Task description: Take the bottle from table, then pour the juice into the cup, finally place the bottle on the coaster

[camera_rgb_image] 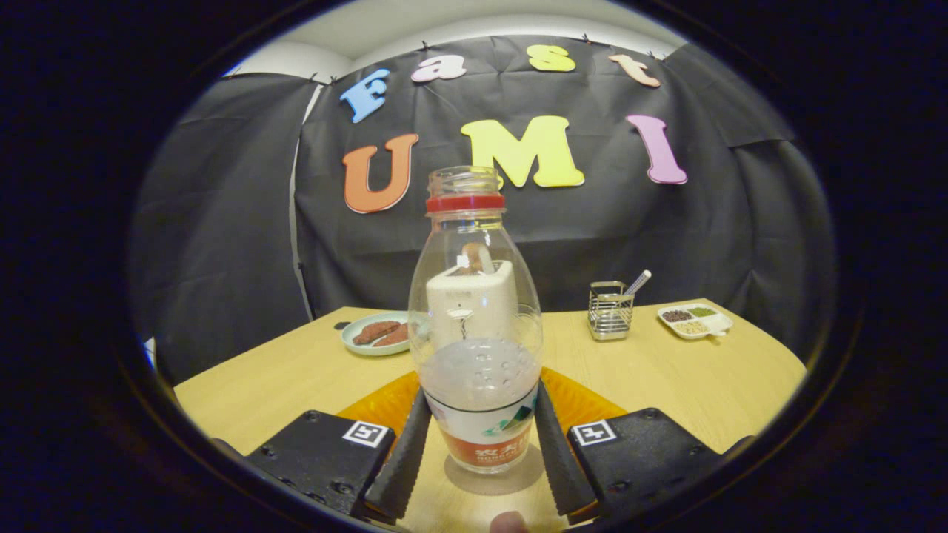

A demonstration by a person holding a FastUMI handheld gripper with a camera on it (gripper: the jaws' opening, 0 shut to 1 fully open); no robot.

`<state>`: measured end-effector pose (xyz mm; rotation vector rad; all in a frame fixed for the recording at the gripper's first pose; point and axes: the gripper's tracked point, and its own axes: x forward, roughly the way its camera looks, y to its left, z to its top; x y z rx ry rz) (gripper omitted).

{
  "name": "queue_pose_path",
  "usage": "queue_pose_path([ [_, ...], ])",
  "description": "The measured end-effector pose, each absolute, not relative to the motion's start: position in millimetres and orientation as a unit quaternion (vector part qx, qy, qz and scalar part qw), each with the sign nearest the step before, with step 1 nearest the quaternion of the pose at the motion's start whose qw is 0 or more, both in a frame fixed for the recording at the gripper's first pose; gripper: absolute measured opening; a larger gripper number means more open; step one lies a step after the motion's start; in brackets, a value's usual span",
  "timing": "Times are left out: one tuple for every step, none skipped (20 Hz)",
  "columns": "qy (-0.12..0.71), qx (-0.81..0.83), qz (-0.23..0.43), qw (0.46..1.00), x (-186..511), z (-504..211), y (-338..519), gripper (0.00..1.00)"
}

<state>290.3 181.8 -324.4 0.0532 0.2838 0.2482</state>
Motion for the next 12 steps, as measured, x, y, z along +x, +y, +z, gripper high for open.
queue_pose_path([
  [0.143,0.024,0.122,0.982,290.9,-329.1,181.7,0.76],
  [0.145,0.024,0.122,0.982,292.3,-332.7,181.5,0.76],
  [0.148,0.025,0.122,0.981,292.4,-337.0,181.7,0.76],
  [0.151,0.025,0.123,0.981,292.6,-340.8,182.5,0.76],
  [0.152,0.025,0.123,0.98,292.9,-343.3,183.3,0.77],
  [0.155,0.026,0.124,0.98,293.4,-344.9,184.5,0.77],
  [0.155,0.022,0.123,0.98,293.6,-346.8,185.6,0.77],
  [0.155,0.016,0.121,0.98,294.4,-347.6,185.3,0.77],
  [0.154,0.013,0.122,0.98,294.3,-349.1,185.7,0.78],
  [0.156,0.011,0.122,0.98,294.8,-350.4,186.3,0.78],
  [0.158,0.008,0.122,0.98,295.4,-352.0,186.2,0.78],
  [0.158,0.003,0.121,0.98,296.7,-353.3,185.6,0.79],
])
